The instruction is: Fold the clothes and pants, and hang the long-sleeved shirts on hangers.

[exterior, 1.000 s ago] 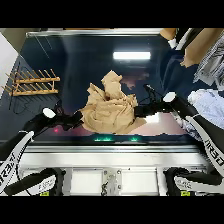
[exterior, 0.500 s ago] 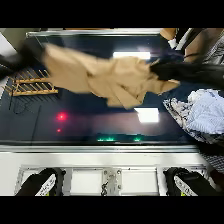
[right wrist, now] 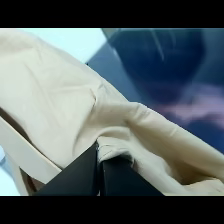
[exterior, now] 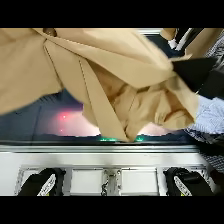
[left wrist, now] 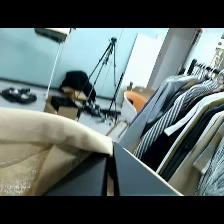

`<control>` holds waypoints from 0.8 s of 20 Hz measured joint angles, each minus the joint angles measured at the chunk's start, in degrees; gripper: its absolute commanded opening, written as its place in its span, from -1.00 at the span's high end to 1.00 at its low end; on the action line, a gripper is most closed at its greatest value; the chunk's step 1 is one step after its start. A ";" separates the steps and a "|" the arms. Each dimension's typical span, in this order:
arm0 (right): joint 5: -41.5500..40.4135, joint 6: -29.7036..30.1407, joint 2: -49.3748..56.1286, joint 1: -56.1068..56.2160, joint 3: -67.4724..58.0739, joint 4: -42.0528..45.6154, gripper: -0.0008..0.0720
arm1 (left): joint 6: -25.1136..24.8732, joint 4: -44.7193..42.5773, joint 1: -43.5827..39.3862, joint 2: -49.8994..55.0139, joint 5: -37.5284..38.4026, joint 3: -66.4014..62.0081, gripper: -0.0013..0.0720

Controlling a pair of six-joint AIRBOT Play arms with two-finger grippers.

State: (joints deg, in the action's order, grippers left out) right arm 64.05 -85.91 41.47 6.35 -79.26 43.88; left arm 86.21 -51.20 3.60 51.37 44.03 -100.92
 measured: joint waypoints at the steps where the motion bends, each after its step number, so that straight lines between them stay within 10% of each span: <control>1: 0.94 -1.97 0.57 0.63 1.64 0.02 0.95 | -0.02 0.02 -0.66 2.54 0.66 -0.42 0.93; 6: -0.94 -7.10 6.97 4.09 13.40 0.44 0.84 | -0.20 -0.22 -8.00 19.93 4.13 -1.18 0.87; 8: -6.86 -7.19 10.58 4.37 16.68 3.04 -0.63 | -0.20 -0.33 -10.82 27.23 4.61 -1.29 -0.93; 9: -10.14 -6.64 12.28 4.02 17.68 4.24 -0.87 | -0.17 -0.33 -11.80 30.47 5.01 -1.33 -0.91; 16: -16.26 3.30 13.18 -4.92 19.87 10.27 -0.79 | 3.37 -4.52 -12.41 38.66 17.68 0.55 -0.86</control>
State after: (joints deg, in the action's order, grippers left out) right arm 47.79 -82.61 54.65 1.43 -59.40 54.15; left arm 89.58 -55.72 -8.82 90.04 61.71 -100.38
